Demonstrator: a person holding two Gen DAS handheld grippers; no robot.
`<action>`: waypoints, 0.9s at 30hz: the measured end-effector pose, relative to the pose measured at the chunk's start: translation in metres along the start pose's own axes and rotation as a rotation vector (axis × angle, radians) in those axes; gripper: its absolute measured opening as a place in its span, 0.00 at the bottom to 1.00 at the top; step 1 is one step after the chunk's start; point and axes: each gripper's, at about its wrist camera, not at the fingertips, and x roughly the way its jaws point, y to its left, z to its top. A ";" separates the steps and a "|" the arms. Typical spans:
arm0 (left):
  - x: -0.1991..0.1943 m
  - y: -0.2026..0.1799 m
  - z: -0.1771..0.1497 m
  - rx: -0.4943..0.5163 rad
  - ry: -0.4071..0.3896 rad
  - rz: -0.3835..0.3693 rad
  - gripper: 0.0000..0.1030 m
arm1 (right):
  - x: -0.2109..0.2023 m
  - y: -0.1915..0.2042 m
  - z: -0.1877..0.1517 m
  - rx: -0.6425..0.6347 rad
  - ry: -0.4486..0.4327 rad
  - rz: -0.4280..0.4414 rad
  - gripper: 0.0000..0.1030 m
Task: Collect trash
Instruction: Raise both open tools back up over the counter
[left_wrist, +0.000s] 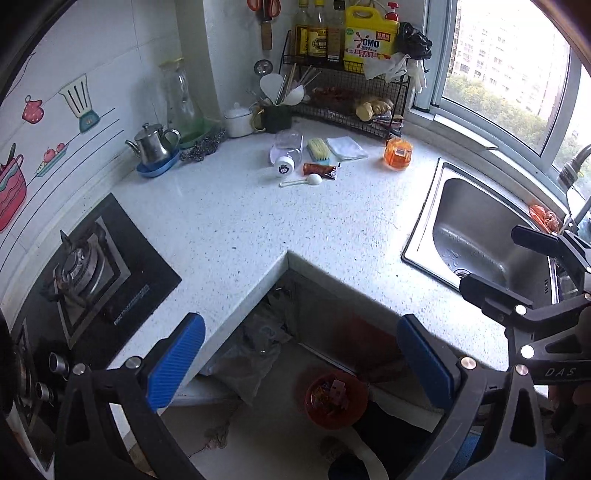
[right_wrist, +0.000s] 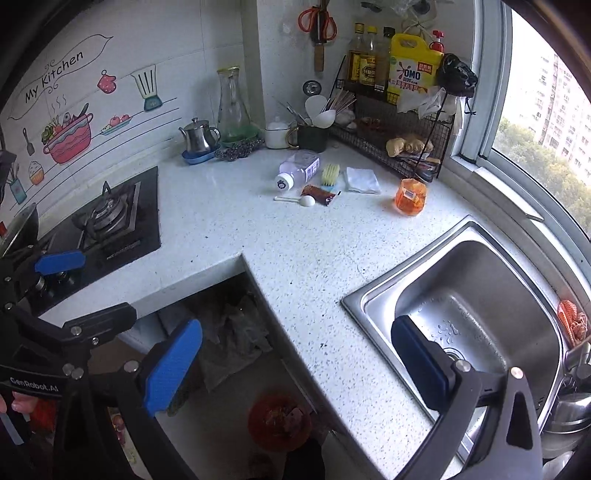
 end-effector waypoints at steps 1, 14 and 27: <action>0.004 0.000 0.009 0.000 0.000 0.003 1.00 | 0.005 -0.003 0.007 -0.002 0.002 -0.001 0.99; 0.078 -0.014 0.123 -0.037 0.010 0.017 1.00 | 0.068 -0.063 0.089 0.027 0.003 0.029 0.99; 0.168 -0.016 0.220 -0.023 0.091 0.020 1.00 | 0.146 -0.115 0.155 0.072 0.076 0.049 0.99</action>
